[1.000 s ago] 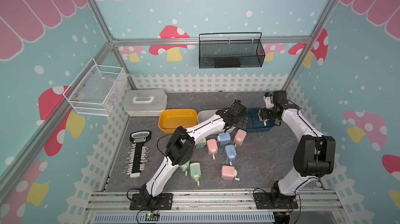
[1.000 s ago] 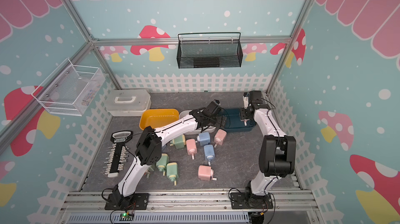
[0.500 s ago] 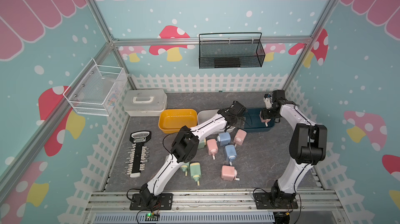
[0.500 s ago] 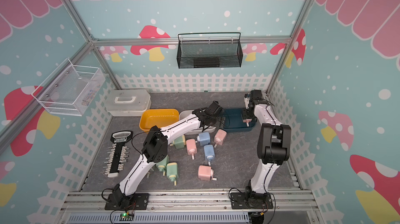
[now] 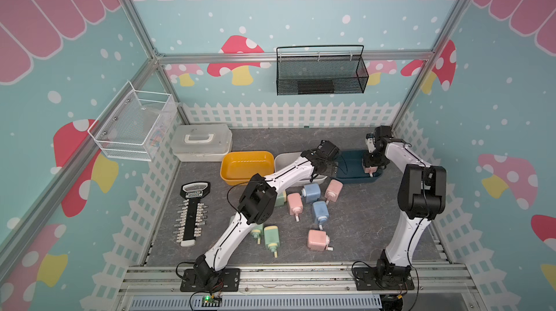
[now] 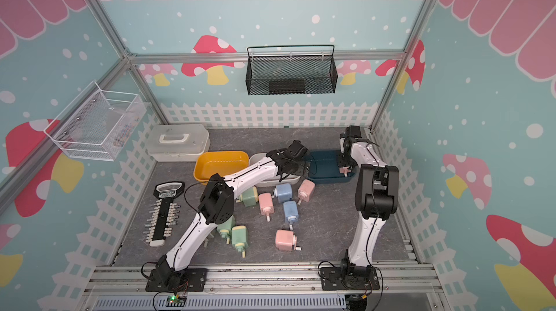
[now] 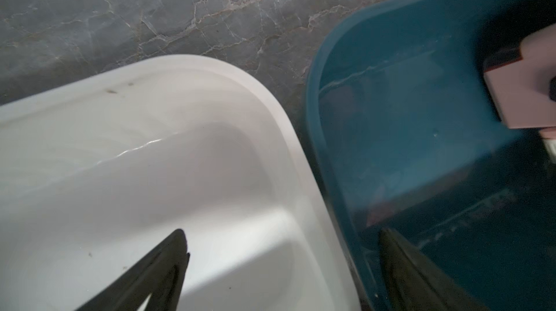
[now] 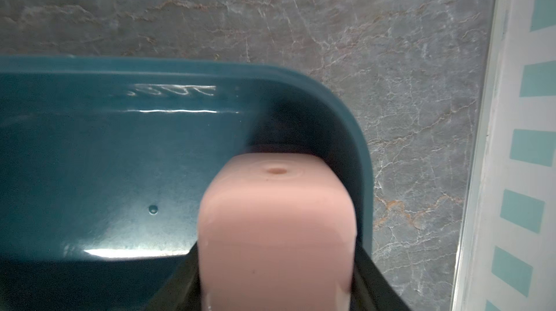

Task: Place the pencil sharpeners by color into the storage box
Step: Place the pencil sharpener in the storage box.

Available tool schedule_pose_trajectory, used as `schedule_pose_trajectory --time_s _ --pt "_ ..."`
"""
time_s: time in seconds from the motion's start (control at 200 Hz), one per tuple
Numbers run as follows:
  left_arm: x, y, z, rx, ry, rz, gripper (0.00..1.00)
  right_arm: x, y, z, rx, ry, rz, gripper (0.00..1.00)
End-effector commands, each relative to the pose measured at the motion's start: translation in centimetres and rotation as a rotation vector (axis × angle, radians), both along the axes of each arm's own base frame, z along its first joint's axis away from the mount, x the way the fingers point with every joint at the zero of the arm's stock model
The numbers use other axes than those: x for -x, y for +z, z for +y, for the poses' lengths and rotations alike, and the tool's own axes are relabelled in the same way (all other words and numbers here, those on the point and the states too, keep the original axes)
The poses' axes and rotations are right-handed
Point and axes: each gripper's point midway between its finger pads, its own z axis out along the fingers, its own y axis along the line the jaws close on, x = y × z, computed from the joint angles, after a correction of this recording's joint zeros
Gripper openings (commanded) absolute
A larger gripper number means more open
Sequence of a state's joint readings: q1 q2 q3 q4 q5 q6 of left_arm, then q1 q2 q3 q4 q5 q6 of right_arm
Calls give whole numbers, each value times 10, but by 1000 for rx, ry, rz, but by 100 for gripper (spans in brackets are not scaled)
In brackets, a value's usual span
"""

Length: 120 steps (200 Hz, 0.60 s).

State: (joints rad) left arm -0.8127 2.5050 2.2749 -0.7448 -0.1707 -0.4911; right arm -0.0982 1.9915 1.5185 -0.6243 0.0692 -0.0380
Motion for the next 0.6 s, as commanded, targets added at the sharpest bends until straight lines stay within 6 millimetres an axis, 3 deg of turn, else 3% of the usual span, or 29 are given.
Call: schedule_pose_trajectory --time_s 0.0,0.225,0.45,0.595 --pt "-3 -11 9 -43 26 5 99 -4 3 -7 36 3 7 15" --pt "-2 -13 13 -48 39 14 99 0 -10 -7 30 -5 57 25" --pt "-1 -13 14 -49 47 18 99 1 -3 -6 25 -12 55 34" --pt "-3 -10 14 -43 53 13 99 1 4 0 8 -4 40 49"
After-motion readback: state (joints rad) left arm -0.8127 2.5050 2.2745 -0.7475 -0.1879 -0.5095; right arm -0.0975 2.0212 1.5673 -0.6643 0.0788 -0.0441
